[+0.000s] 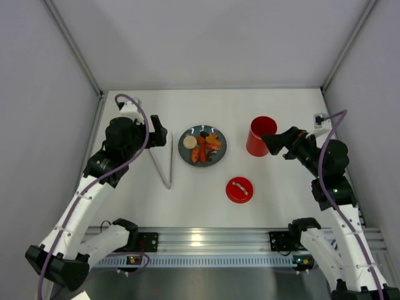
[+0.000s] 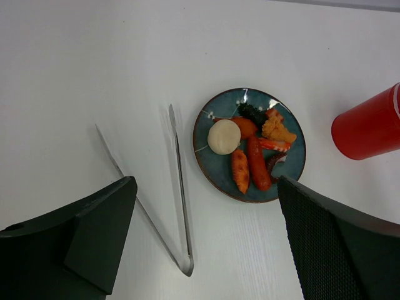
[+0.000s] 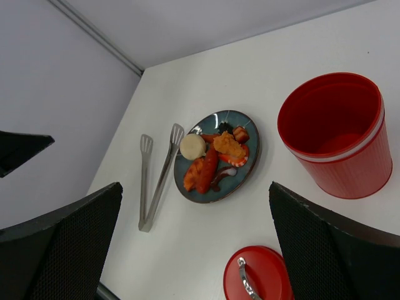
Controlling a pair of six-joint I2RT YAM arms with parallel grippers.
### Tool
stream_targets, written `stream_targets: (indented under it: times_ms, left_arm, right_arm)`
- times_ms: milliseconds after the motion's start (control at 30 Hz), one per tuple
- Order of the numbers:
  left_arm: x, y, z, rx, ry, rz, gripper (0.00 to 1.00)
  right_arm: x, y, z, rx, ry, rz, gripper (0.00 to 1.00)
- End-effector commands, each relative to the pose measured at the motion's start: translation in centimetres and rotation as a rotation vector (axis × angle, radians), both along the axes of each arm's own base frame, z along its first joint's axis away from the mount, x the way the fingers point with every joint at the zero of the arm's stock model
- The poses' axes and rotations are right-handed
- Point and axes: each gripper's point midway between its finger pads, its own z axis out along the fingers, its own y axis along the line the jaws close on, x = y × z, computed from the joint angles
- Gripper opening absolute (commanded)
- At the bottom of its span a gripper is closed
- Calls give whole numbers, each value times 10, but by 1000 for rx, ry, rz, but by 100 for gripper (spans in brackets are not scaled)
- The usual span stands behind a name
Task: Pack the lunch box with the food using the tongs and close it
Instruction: Pick up the clamp at the center of the board.
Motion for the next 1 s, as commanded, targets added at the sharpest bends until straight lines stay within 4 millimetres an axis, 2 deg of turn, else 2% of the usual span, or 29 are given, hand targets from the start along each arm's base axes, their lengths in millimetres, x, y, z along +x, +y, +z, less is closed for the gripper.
stream_targets:
  times_ms: [0,300,533,633,667,900,967]
  left_arm:
    - [1,0,-2,0,2,2,99]
    - [3,-1,-5,7,14,1,99]
    - [8,-1,-17,18,56,13,99]
    - [15,-1,-29,24,115,46,99]
    - [19,-2,-45,40,176,55,99]
    - [36,-18,-87,-41,346,128,99]
    - [40,-13,-100,-28,371,175,99]
  right_arm:
    - [-3,-4,3,-4,-13,-12,99]
    - [-4,-6,-1,-24,1,-23,99]
    - [-4,-6,-4,-22,10,-24,99]
    - [-5,-6,-4,-26,21,-21,99]
    - [-5,-6,-5,-28,23,-22,100]
    - [-6,-6,-8,-31,42,-19,99]
    - [-7,-5,-8,-30,50,-9,99]
